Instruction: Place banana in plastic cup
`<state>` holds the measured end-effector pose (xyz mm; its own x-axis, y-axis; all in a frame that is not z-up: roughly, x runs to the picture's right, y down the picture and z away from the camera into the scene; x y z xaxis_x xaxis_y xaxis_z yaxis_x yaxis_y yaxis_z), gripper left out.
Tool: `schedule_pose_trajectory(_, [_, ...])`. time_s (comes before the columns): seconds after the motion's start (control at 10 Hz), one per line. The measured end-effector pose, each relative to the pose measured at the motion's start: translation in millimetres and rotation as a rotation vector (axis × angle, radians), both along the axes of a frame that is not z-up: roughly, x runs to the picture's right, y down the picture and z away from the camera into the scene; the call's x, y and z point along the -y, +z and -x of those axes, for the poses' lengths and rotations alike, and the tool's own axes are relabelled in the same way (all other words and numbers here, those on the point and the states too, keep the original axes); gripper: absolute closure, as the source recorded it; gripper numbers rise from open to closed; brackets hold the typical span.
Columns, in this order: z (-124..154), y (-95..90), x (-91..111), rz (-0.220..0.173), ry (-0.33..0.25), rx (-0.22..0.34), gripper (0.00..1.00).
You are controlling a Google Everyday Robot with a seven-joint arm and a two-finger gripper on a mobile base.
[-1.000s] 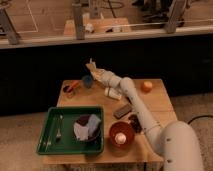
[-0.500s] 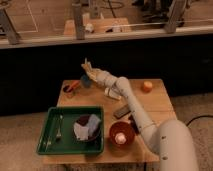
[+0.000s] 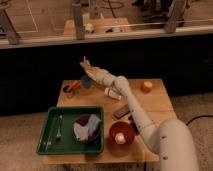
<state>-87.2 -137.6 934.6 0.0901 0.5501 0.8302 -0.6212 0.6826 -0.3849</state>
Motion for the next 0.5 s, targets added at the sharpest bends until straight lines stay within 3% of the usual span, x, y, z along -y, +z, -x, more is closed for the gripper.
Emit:
schedule_pose_trajectory(0.2, [-18.1, 1.4, 5.0, 0.010, 0.035, -0.007, 1.00])
schedule_pose_trajectory(0.5, [-6.7, 0.6, 0.7, 0.024, 0.027, 0.018, 1.00])
